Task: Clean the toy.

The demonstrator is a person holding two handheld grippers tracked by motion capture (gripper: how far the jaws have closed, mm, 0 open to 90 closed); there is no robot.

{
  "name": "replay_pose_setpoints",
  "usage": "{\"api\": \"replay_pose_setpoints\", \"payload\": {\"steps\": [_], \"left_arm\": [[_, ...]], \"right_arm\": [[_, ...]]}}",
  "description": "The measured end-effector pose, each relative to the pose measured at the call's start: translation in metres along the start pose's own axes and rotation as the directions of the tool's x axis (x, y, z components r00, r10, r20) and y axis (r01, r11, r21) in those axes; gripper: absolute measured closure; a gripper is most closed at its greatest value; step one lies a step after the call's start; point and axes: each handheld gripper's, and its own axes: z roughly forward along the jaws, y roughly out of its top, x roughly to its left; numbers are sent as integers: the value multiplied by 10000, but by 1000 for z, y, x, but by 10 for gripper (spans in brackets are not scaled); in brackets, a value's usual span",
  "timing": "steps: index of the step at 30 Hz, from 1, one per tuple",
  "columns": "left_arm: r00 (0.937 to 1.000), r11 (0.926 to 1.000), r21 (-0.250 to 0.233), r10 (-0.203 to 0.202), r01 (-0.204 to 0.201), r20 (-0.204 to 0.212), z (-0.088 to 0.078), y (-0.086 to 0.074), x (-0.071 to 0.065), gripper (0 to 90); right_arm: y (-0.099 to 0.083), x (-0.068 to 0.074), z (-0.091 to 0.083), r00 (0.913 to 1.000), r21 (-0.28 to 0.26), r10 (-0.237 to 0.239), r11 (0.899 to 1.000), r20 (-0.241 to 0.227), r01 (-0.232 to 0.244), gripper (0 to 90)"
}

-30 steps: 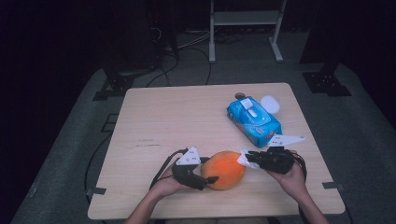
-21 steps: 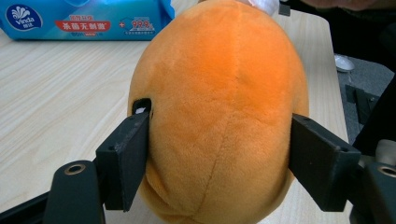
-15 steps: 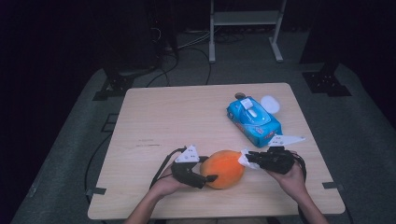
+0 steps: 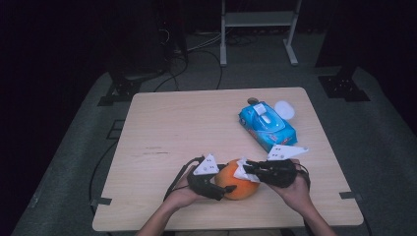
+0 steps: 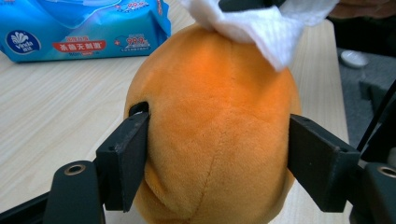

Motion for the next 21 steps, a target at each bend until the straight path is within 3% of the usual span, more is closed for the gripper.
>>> {"api": "replay_pose_setpoints", "payload": {"steps": [4, 5, 8, 10, 13, 15, 19, 21], "left_arm": [[9999, 9996, -259, -139, 141, 80, -2, -4, 3, 259], [9998, 9993, -357, -145, 149, 104, -1, -4, 3, 259], [9999, 9990, -428, -115, 118, 79, 1, -3, 2, 258], [10000, 9989, -464, -44, 47, 65, 1, -3, 2, 258], [9999, 9983, -581, 85, -79, 110, 1, -5, 2, 246], [9991, 9940, -1040, 362, -335, 242, -1, -10, 7, 194], [9955, 9821, -1703, 879, -809, 341, -6, -19, 17, 114], [9953, 9775, -1978, 841, -731, 480, -6, -23, 23, 109]], "right_arm": [[-1, -5, -3, 9993, 257, -217, 9994, 318, 209, 802], [-4, -9, -5, 9984, 337, -172, 9993, 535, 154, 801], [-8, -14, -8, 9982, 243, 254, 9993, 549, -267, 802], [-5, -8, -7, 9987, 161, 68, 9998, 505, -76, 802], [4, 9, 0, 9975, 236, -619, 9979, 349, 611, 801], [4, 9, 2, 9959, 353, -812, 9962, 403, 798, 801], [-3, -6, -4, 9991, 228, -200, 9996, 379, 191, 800], [-4, -10, -10, 9992, 178, -69, 9998, 405, 62, 799]]}}
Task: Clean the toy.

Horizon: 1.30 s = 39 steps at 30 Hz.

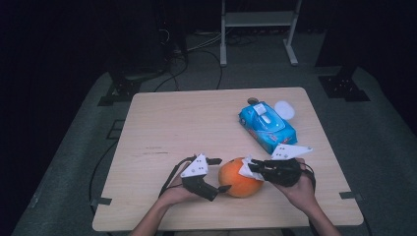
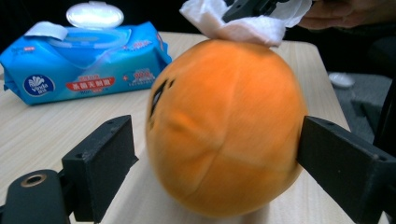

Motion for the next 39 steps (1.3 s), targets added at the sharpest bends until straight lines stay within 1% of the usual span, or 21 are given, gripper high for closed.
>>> {"api": "replay_pose_setpoints", "payload": {"steps": [2, 5, 8, 10, 12, 14, 15, 16, 19, 22, 23, 25, 26, 28, 29, 31, 33, 34, 35, 37, 39], "left_arm": [[9996, 10000, -76, -61, 63, 286, 5, -3, 3, 98], [9969, 9997, 170, -212, 199, 754, 18, -12, 2, 86], [9966, 9990, 424, 102, -137, 818, 28, -15, -7, 118], [9989, 9987, 501, 54, -77, 463, 27, -7, -10, 227], [9995, 9996, 285, -59, 50, 302, 19, 3, -11, 297], [9989, 9994, -108, -321, 325, 337, 9, 16, -10, 320], [9989, 9994, -108, -321, 325, 337, 9, 16, -10, 323], [9976, 9984, -215, -514, 525, 456, -2, 30, -10, 327], [9956, 9967, 216, -798, 788, 490, -13, 46, -13, 331], [9909, 9902, 657, -1262, 1230, 460, -16, 47, -11, 331], [9887, 9863, 862, -1447, 1409, 396, -15, 45, -9, 329], [9814, 9729, 1402, -1899, 1841, 287, -9, 36, -3, 319], [9789, 9706, 1395, -2020, 1961, 296, -7, 31, -2, 315], [9722, 9663, 1182, -2328, 2285, 237, -7, 29, 1, 313], [9712, 9651, 1163, -2378, 2345, 154, -6, 29, 1, 313], [9690, 9634, 1081, -2470, 2453, 24, -3, 29, 2, 313], [9684, 9630, 1024, -2493, 2491, -110, 1, 28, 0, 309], [9678, 9633, 937, -2501, 2516, -273, 3, 29, -2, 305], [9694, 9650, 925, -2428, 2453, -370, 4, 29, -4, 296], [9794, 9763, 828, -1969, 2000, -439, 4, 30, -7, 245], [9861, 9839, 654, -1654, 1661, -163, 2, 31, -8, 198]], "right_arm": [[-1, -4, -1, 9998, -62, 186, 9998, -97, -187, 798], [-2, -9, 0, 9992, -87, 376, 9992, -162, -377, 797], [-4, -11, 2, 9973, -142, 693, 9975, -256, -697, 797], [-4, -10, 3, 9971, -165, 757, 9970, -111, -759, 800], [-1, -9, 0, 9966, -427, 819, 9957, -30, -820, 802], [3, -8, -6, 9953, -820, 967, 9919, -68, -969, 804], [4, -8, -9, 9944, -1035, 1055, 9890, -104, -1060, 805], [6, -8, -12, 9918, -1300, 1249, 9833, -266, -1273, 805], [9, -8, -14, 9865, -1573, 1510, 9746, -630, -1593, 805], [4, -9, -5, 9820, -1190, 1748, 9760, -722, -1825, 804], [0, -11, 0, 9787, -917, 1917, 9759, -740, -1981, 804], [-9, -15, 13, 9716, -368, 2243, 9731, -755, -2275, 804], [-13, -17, 20, 9681, -72, 2385, 9708, -765, -2398, 805], [-13, -15, 23, 9723, -37, 2248, 9742, -644, -2255, 806], [-8, -12, 20, 9784, -196, 1995, 9794, -544, -2008, 806], [-1, -6, 15, 9808, -523, 1818, 9812, -698, -1856, 807], [6, 4, 11, 9889, -716, 1330, 9879, -660, -1376, 807], [8, 8, 10, 9895, -869, 1217, 9879, -782, -1283, 807], [11, 14, 8, 9904, -987, 1020, 9889, -933, -1111, 806], [14, 21, 8, 9966, -904, 530, 9942, -635, -587, 804], [12, 18, 9, 9976, -810, 460, 9955, -524, -501, 802]]}}
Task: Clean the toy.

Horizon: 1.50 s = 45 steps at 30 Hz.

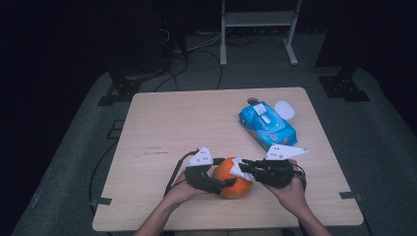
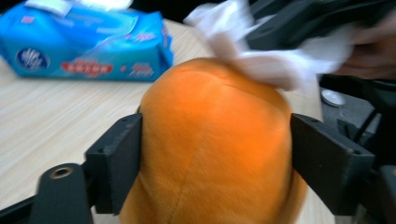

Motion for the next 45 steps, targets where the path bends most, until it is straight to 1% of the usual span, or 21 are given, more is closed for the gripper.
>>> {"api": "replay_pose_setpoints", "payload": {"steps": [2, 4, 5, 7, 8, 11, 14, 16, 18, 21, 24, 26, 28, 30, 32, 33, 35, 38, 40, 42, 45], "left_arm": [[9977, 9991, 139, 390, -398, 557, -3, -2, 2, 194], [9900, 9994, 35, 339, -347, 1369, -6, -7, 6, 193], [9876, 9995, -83, 324, -315, 1538, -7, -9, 8, 193], [9969, 9996, 11, 275, -276, 743, -2, -11, 10, 174], [9986, 9997, 120, 209, -215, 492, 3, -11, 9, 118], [9975, 9975, 227, 670, -674, 205, 13, -13, 1, 70], [9961, 9965, 218, 818, -812, -328, 13, -13, -1, 169], [9970, 9978, 221, 637, -628, -451, 13, -12, 0, 225], [9977, 9992, 158, 374, -365, -572, 12, -12, 2, 239], [9988, 10000, 17, -56, 57, -479, 10, -13, 7, 244], [9997, 9998, -124, -167, 165, -179, 8, -12, 7, 168], [9993, 9999, 18, 117, -116, -342, 10, -11, 4, 114], [9972, 9988, 260, 441, -427, -595, 15, -12, -1, 121], [9955, 9974, 356, 648, -624, -695, 12, -12, -1, 224], [9968, 9993, 265, 277, -258, -750, 8, -12, 4, 268], [9976, 9998, 181, 22, -10, -698, 7, -12, 7, 276], [9978, 9996, 17, -293, 294, -598, 5, -15, 11, 281], [9958, 9975, -162, -692, 684, -594, 3, -16, 15, 280], [9949, 9964, -213, -834, 823, -569, 3, -17, 17, 274], [9944, 9965, -210, -821, 809, -659, 6, -16, 15, 256], [9941, 9978, -81, -662, 657, -858, 9, -14, 10, 234]], "right_arm": [[-4, -7, -1, 9998, -21, 161, 9999, 71, -161, 801], [-6, -13, -3, 9993, -37, 352, 9994, 140, -351, 800], [-7, -15, -4, 9991, -52, 363, 9993, 206, -362, 799], [-8, -19, -4, 9982, -99, 576, 9983, 174, -574, 800], [-8, -18, -4, 9979, -118, 623, 9980, 165, -621, 800], [-6, -14, 0, 9987, -50, 420, 9991, 279, -419, 799], [-7, -13, -1, 9983, -42, 418, 9991, 404, -417, 803], [-6, -9, -3, 9986, -114, 298, 9995, 431, -293, 805], [-3, 0, -3, 9994, -156, -189, 9997, 294, 194, 805], [-1, 7, 0, 9981, -65, -588, 9982, 177, 589, 802], [-3, -4, 0, 9996, -173, -182, 9997, 211, 186, 802], [-5, -9, 0, 9995, -289, 223, 9993, 209, -217, 802], [-5, -7, 1, 9992, -296, 366, 9989, 161, -361, 802], [-4, 2, 3, 9997, -203, -77, 9998, 246, 82, 802], [-3, 8, 1, 9986, -253, -488, 9985, -208, 482, 801], [-3, 10, 1, 9976, -186, -659, 9977, -193, 655, 801], [-4, 9, 0, 9956, -53, -930, 9956, 119, 930, 801], [-9, -6, -4, 9947, 21, -682, 9977, 773, 682, 801], [-13, -14, -6, 9940, 51, -331, 9995, 1047, 328, 802], [-15, -14, -6, 9958, 39, -125, 9999, 911, 122, 803], [-10, 0, -1, 9976, -1, -482, 9988, 489, 483, 802]]}}
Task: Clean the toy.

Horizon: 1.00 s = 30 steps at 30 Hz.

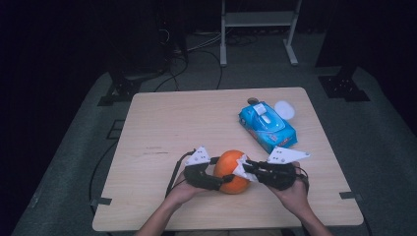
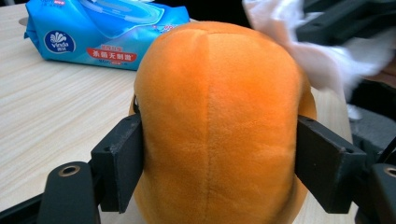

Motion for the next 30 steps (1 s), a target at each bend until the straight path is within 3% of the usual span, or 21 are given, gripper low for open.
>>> {"api": "replay_pose_setpoints", "payload": {"steps": [3, 5, 9, 14, 18, 19, 21, 23, 25, 29, 30], "left_arm": [[9991, 9990, 112, 430, -429, -69, 1, 1, -6, 256], [9966, 9965, 154, 817, -816, -96, 2, 2, -11, 274], [9912, 9911, 153, 1325, -1325, 43, 3, 1, -15, 266], [9968, 9966, -194, 798, -796, 94, 6, -3, -9, 109], [9953, 9953, -131, 964, -962, 94, 7, -1, -13, 252], [9945, 9945, -104, 1047, -1046, 98, 8, -1, -15, 263], [9917, 9918, -121, 1271, -1270, 165, 9, -1, -17, 276], [9920, 9920, -138, 1256, -1254, 155, 8, -2, -17, 275], [9927, 9927, -210, 1192, -1187, 203, 6, -3, -14, 250], [9978, 9978, -254, 620, -614, 230, 9, -4, -11, 136], [9976, 9976, -204, 661, -657, 224, 11, -4, -12, 142]], "right_arm": [[4, 9, 2, 9992, 7, -328, 9995, -242, 329, 803], [5, 8, 0, 9990, -11, -436, 9990, -117, 436, 802], [3, -7, -6, 9995, -178, -9, 9998, 314, 14, 802], [-4, -20, -8, 9975, -79, 594, 9982, 391, -591, 803], [1, -8, -8, 9981, -91, 80, 9999, 608, -74, 805], [2, -4, -7, 9981, -96, -183, 9998, 595, 189, 805], [7, 8, -6, 9991, -200, -418, 9989, 88, 420, 805], [10, 15, -3, 9962, -44, -833, 9965, 235, 834, 805], [11, 8, -4, 9988, -147, -452, 9989, 168, 455, 805], [5, -7, -7, 9995, -162, 100, 9998, 300, -95, 805], [4, -8, -7, 9995, -161, 169, 9997, 269, -164, 805]]}}
